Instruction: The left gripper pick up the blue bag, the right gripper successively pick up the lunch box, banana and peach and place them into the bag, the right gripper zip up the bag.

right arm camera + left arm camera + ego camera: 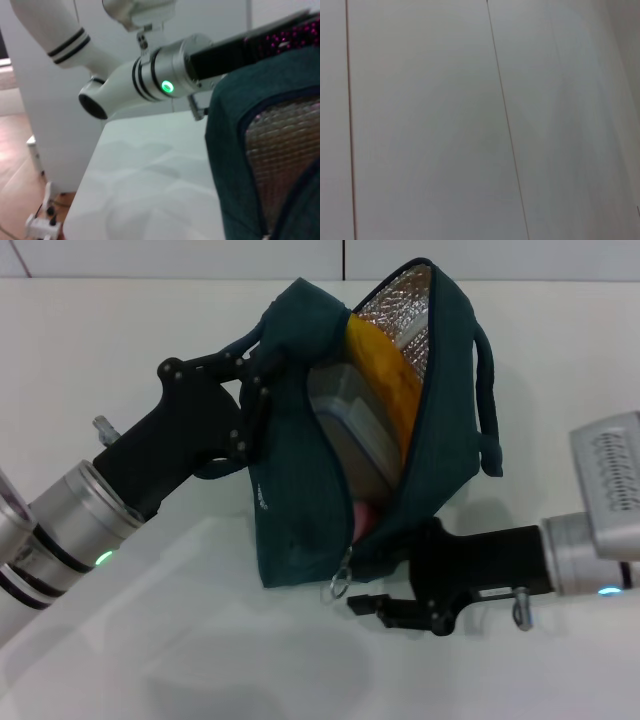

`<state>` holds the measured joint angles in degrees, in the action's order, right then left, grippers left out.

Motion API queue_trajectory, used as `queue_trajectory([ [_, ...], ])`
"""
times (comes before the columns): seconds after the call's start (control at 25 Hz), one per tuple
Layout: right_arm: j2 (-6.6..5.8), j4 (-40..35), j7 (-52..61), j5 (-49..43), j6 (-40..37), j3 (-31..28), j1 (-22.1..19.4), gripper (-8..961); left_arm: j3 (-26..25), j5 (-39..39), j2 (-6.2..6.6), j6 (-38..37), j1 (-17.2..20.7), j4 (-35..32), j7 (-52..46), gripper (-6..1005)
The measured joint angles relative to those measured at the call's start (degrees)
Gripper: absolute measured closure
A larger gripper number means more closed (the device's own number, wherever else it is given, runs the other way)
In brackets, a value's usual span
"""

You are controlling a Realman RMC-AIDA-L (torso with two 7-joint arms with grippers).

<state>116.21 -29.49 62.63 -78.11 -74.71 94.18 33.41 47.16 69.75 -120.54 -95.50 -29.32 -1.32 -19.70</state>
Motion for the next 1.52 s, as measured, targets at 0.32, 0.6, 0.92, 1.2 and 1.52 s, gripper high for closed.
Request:
queue_trajectory([
  [0.32,-0.02,-0.2,2.8,0.4,0.4,3.0,2.5,602,-0.2,0.0,-0.07,0.1,-0.2,0.0,-0.2,950],
  [0.6,-0.02,-0.3,2.4,2.1,0.6,4.3,2.7,613,-0.2,-0.1,-0.14,0.1,-0.2,0.1,-0.2,950],
  [0.92,-0.14,-0.3,1.2,2.4,0.5,3.7,2.3,757,-0.3,-0.1,-0.13,0.1,-0.4,0.8,-0.3,950],
  [1.2,-0.50,-0.1,-6.1,5.1,-2.8,2.1,0.7,875,-0.3,-0.3,-0.13,-0.1,-0.2,1.0,-0.3,950],
  [1.52,-0.35,0.2,-16.8,5.9,-10.7,-10.4,-4.0,934,-0.3,-2.5,-0.17,-0.5,-0.1,2.8,0.0,949],
])
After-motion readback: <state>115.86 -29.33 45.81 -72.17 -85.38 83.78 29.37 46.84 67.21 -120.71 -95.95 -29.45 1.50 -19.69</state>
